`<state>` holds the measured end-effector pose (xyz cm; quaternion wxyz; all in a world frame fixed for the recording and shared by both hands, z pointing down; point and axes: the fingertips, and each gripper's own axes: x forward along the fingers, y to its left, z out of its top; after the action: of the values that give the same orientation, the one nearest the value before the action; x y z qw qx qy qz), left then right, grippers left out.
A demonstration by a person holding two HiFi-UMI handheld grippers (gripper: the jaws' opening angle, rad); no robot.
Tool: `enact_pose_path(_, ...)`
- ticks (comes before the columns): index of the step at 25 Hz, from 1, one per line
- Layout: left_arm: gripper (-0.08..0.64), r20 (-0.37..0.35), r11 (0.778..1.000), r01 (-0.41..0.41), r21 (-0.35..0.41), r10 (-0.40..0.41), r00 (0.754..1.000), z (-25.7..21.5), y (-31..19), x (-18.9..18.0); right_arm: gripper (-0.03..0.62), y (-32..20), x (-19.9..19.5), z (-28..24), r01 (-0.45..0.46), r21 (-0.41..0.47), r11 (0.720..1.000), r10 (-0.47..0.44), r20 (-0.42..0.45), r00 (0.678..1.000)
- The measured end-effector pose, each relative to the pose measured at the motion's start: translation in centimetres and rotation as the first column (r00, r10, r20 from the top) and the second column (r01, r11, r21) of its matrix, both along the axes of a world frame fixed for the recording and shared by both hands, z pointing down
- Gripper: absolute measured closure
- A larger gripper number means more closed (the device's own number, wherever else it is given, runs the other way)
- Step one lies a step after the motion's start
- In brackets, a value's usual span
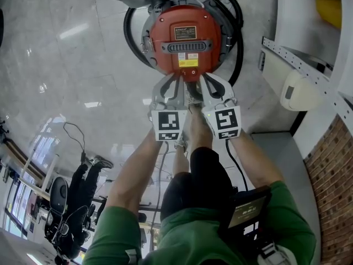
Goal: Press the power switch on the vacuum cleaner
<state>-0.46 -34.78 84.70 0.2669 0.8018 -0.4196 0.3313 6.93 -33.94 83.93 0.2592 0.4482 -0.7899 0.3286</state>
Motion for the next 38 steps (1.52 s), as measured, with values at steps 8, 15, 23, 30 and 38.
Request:
enact_pose_path(8,0.511,0.002,1.0,-0.008,-0.019,0.008,1.0,0.9,0.0,0.3,0.584,0.1,-0.2,0.9,0.009,-0.019,1.0,-0.009,0.001,1.0)
enact_pose_path(15,0.513,0.023,0.999,-0.011,-0.044,0.012,1.0,1.6,0.0,-0.2,0.554,0.2,-0.7,1.5,0.024,-0.049,0.999,-0.023,0.022,0.999)
enact_pose_path(23,0.509,-0.015,0.999,-0.022,-0.027,0.021,1.0,0.7,0.1,0.7,0.549,0.0,-0.7,1.7,0.026,-0.053,0.998,-0.025,0.022,0.999)
enact_pose_path(30,0.517,-0.002,0.999,-0.048,-0.017,0.048,0.999,0.8,0.1,0.8,0.549,-0.5,-0.4,1.7,0.018,-0.047,0.999,-0.017,0.017,1.0)
enact_pose_path(38,0.517,0.008,0.998,-0.057,-0.022,0.057,0.998,1.1,0.1,0.6,0.549,-0.2,-0.1,1.7,0.012,-0.05,0.999,-0.011,0.014,1.0)
